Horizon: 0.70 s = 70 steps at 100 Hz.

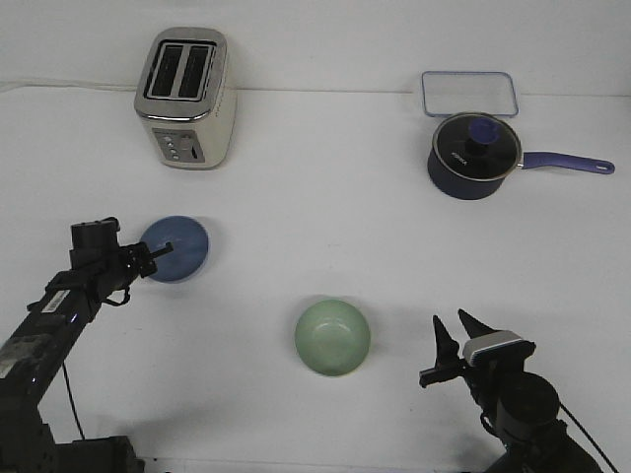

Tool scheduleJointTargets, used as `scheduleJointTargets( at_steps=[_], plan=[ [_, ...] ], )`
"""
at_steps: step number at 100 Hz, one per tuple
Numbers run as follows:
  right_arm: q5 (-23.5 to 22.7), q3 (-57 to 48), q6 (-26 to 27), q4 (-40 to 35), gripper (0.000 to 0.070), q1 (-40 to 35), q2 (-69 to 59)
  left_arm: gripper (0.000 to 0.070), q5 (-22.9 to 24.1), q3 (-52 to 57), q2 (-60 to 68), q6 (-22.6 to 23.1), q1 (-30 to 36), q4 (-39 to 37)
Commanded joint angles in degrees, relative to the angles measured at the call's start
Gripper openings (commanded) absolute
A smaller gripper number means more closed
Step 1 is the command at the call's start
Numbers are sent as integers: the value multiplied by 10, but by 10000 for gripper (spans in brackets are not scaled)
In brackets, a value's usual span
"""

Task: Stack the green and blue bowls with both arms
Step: 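Reach the left gripper to the blue bowl and grasp its rim, then lift the blue bowl with the left gripper and lower it onto the green bowl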

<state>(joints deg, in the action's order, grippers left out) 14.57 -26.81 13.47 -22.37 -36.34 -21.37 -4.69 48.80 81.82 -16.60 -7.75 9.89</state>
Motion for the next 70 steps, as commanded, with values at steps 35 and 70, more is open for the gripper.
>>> scheduleJointTargets(
  at_steps=[35,70],
  plan=[
    [-2,0,-5,5,289,-5,0,13,-139,34,-120,29,59,45],
    [-2,0,-5,5,289,-5,0,14,-148,35,-169,-33,305,48]
  ],
)
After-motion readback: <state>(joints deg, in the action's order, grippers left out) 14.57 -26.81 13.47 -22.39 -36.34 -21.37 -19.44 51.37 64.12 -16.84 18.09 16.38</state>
